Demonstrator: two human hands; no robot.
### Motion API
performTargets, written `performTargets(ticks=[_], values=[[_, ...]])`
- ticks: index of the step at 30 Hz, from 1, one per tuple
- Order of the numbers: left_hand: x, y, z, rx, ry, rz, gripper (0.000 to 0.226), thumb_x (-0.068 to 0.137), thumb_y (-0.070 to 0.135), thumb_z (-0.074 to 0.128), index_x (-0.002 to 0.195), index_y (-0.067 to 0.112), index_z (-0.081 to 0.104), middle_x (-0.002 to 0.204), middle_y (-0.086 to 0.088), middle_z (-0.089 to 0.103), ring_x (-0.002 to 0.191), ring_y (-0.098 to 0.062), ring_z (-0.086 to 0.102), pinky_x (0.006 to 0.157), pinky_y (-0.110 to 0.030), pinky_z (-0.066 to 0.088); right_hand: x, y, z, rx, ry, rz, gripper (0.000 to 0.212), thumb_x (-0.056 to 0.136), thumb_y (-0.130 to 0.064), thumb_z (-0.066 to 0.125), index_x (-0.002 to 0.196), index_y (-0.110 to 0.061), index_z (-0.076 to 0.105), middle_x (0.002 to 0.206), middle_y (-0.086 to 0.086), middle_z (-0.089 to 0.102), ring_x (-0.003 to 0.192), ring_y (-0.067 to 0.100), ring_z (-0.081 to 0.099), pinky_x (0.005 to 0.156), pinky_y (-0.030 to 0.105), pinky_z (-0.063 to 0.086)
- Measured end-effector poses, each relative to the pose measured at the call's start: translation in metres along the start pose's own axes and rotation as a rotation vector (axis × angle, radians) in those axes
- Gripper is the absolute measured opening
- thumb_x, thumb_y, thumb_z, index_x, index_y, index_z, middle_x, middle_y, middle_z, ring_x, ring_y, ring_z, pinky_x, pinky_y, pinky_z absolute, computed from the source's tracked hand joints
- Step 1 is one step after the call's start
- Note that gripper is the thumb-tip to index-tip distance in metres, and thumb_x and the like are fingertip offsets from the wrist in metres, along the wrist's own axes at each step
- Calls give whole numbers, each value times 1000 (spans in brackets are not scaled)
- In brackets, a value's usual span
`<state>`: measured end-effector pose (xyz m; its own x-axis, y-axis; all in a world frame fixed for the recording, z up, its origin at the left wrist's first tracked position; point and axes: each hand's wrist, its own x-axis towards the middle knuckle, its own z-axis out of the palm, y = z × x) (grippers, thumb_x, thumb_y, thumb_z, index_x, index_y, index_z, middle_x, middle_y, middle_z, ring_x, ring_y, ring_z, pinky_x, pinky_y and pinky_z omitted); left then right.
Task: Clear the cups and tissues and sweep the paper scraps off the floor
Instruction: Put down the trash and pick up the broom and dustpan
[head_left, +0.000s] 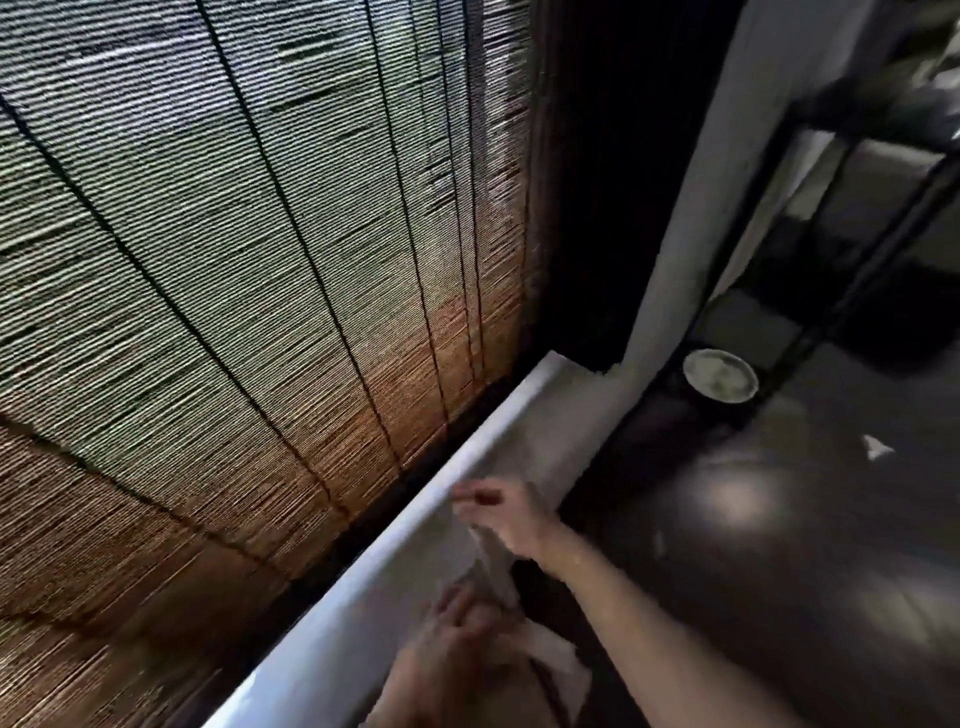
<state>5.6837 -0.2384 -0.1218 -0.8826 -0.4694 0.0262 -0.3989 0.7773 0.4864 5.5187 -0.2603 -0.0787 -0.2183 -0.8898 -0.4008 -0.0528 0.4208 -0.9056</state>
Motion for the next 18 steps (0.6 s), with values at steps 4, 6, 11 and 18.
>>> performTargets(ticks=[4, 6, 11, 18], values=[[25, 4, 0, -28, 15, 111, 36, 43, 38, 86, 77, 35, 74, 84, 17, 70, 78, 1, 64, 68, -12, 49, -38, 23, -66, 35, 60, 16, 19, 88, -19, 67, 106, -20, 71, 104, -1, 73, 102, 14, 66, 89, 24, 50], [32, 7, 5, -116, -28, 40, 19, 56, 25, 80, 71, 32, 70, 77, 18, 68, 75, 1, 62, 68, -10, 45, -67, 28, -94, 28, 77, -4, 14, 85, -28, 67, 98, -31, 71, 94, -8, 75, 101, 7, 67, 92, 23, 51], [50, 36, 5, -276, -180, -300, 5, 86, 21, 65, 89, 24, 69, 87, 8, 66, 68, 8, 61, 59, -13, 47, -128, 13, -141, 88, 203, -79, 19, 74, -35, 66, 93, -33, 70, 90, -10, 74, 90, 0, 68, 82, 15, 50], [80, 140, 3, -169, 6, -270, 36, 86, 36, 60, 60, 16, 46, 68, 1, 55, 71, -25, 58, 60, -34, 35, -233, 21, -197, 28, 445, -171, 22, 83, -18, 66, 104, -21, 67, 90, 2, 73, 87, 2, 68, 88, 19, 52]])
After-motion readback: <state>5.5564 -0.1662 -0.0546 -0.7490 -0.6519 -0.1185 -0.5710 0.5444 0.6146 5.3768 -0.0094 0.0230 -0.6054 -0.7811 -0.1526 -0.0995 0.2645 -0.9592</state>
